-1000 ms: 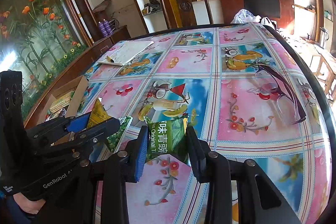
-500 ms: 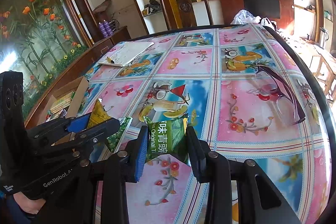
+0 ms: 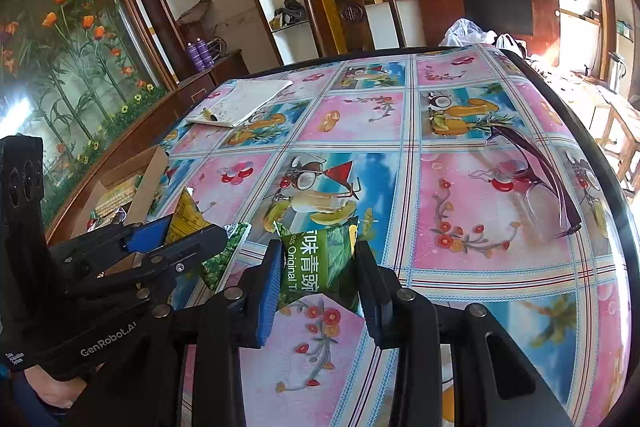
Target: Organize snacks
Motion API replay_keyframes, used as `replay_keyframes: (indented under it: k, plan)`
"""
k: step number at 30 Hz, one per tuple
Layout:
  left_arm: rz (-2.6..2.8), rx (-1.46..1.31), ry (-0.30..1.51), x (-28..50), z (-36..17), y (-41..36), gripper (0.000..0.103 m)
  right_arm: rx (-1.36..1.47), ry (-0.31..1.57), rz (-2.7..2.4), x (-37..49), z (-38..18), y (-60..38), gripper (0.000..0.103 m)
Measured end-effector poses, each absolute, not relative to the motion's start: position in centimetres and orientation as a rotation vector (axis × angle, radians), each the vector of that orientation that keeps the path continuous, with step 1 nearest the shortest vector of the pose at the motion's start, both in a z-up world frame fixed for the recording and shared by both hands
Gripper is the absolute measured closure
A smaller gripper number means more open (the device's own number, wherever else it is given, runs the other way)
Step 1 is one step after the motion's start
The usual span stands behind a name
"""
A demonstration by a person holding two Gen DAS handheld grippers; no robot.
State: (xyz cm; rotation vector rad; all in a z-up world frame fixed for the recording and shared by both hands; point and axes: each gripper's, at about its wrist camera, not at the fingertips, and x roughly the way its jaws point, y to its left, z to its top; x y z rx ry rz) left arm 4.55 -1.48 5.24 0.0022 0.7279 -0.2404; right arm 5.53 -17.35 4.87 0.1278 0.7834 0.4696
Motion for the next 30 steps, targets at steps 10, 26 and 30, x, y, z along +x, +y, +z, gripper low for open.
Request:
replay_keyframes:
  k: [10, 26, 30]
  plan:
    - [-0.241, 0.0, 0.729, 4.48, 5.25, -1.52, 0.067, 0.129, 0.78, 0.468, 5.54, 4.92, -17.4, 0.065]
    - [-0.236, -0.007, 0.727, 4.58, 5.38, -1.28, 0.067, 0.129, 0.78, 0.465, 5.5, 4.96, -17.44, 0.065]
    - [-0.233, -0.014, 0.724, 4.51, 5.64, -1.08, 0.067, 0.128, 0.779, 0.467, 5.55, 4.97, -17.42, 0.065]
